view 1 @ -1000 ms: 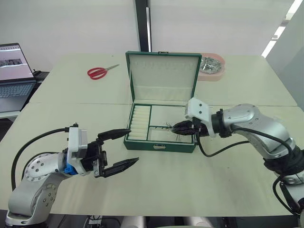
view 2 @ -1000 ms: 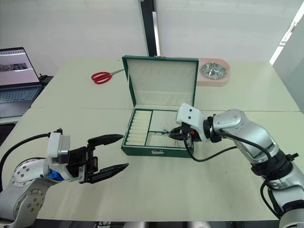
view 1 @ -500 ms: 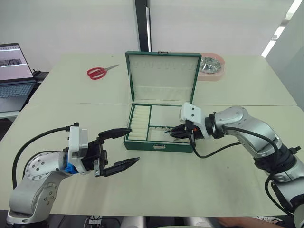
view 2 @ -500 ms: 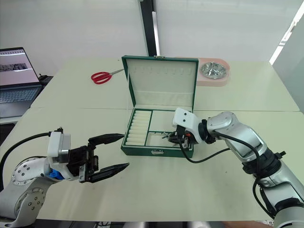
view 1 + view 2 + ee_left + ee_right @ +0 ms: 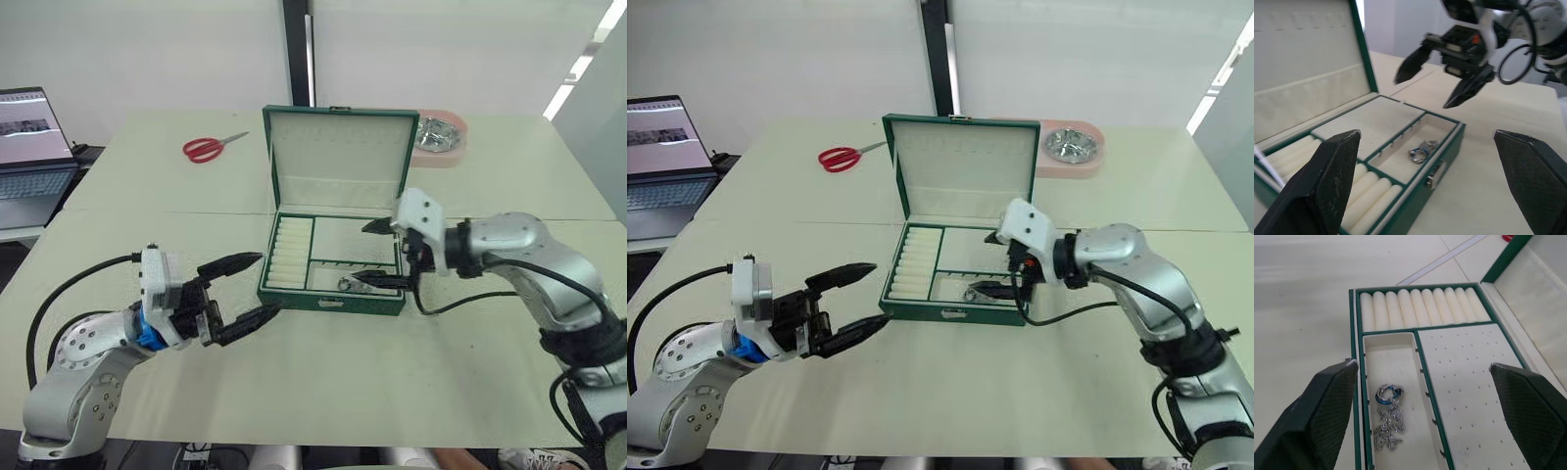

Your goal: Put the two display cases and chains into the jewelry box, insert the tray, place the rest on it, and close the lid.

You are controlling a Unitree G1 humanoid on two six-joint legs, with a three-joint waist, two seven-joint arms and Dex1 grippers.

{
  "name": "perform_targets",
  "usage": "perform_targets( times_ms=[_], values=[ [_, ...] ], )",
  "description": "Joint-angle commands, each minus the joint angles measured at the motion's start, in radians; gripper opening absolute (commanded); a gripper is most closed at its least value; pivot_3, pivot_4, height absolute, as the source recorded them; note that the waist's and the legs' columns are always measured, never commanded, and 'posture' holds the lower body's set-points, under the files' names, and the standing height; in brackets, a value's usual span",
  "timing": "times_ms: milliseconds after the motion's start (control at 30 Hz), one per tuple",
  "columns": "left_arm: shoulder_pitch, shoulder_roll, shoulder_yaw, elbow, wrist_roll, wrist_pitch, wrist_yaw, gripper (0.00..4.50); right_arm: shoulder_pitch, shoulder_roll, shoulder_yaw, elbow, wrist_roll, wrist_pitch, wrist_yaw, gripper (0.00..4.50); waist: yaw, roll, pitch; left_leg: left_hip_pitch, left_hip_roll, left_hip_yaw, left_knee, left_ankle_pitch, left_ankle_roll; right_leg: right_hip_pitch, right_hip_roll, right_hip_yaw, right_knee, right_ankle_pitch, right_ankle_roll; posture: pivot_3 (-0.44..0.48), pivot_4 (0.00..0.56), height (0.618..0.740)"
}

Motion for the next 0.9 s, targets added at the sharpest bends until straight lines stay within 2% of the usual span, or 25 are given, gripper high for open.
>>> perform_targets(
  times_ms=[33, 267, 433, 633, 767, 867, 900],
  values=[
    [-0.038, -0.027, 0.06, 0.03, 0.035, -0.025, 0.106, 4.5, 0.082, -0.043, -0.169, -0.12, 0.069, 0.017, -0.028, 4.47, 0.001, 0.0, 0.0, 0.0, 0.0, 0.0, 0.0, 0.0, 0.0, 0.0, 0.0, 0.0, 0.0, 0.0, 0.0, 0.0, 0.15, 0.74],
    [-0.133, -0.029, 0.12, 0.151, 0.013, 0.098, 0.276, 4.5, 0.289, -0.088, -0.367, -0.2, 0.069, -0.012, -0.119, 4.47, -0.002, -0.001, 0.0, 0.0, 0.0, 0.0, 0.0, 0.0, 0.0, 0.0, 0.0, 0.0, 0.0, 0.0, 0.0, 0.0, 0.15, 0.74],
    [-0.187, -0.023, 0.131, 0.249, 0.098, 0.091, 0.361, 4.5, 0.46, -0.045, -0.498, -0.181, 0.0, -0.115, -0.228, 4.47, 0.0, -0.001, 0.001, 0.0, 0.0, 0.001, -0.001, 0.0, 0.0, 0.0, 0.0, 0.0, 0.0, 0.0, 0.0, 0.0, 0.15, 0.74],
    [-0.214, -0.022, 0.098, 0.34, 0.208, 0.08, 0.421, 4.5, 0.601, 0.073, -0.517, -0.158, -0.075, -0.21, -0.369, 4.47, 0.0, -0.002, 0.0, 0.001, 0.0, 0.001, -0.001, 0.0, -0.001, 0.0, 0.0, 0.0, 0.0, 0.0, 0.0, 0.0, 0.15, 0.74],
    [-0.252, -0.056, 0.1, 0.417, 0.28, 0.014, 0.478, 4.5, 0.595, 0.146, -0.492, -0.124, -0.12, -0.272, -0.448, 4.47, -0.003, -0.002, 0.0, 0.001, 0.0, 0.002, -0.001, 0.001, -0.002, 0.0, 0.0, 0.001, 0.001, 0.0, 0.0, 0.0, 0.15, 0.74],
    [-0.273, -0.078, 0.122, 0.477, 0.312, -0.034, 0.512, 3.89, 0.567, 0.183, -0.467, -0.087, -0.138, -0.313, -0.483, 3.86, -0.003, -0.002, 0.0, 0.001, 0.0, 0.002, -0.001, 0.001, -0.002, 0.0, 0.0, 0.001, 0.001, 0.0, 0.0, 0.0, 0.15, 0.74],
    [-0.278, -0.085, 0.125, 0.492, 0.315, -0.036, 0.525, 3.61, 0.557, 0.197, -0.461, -0.07, -0.142, -0.32, -0.497, 3.53, -0.003, -0.002, 0.0, 0.001, 0.0, 0.002, -0.001, 0.001, -0.002, 0.0, 0.0, 0.001, 0.001, 0.0, 0.0, 0.0, 0.15, 0.74]
  ],
)
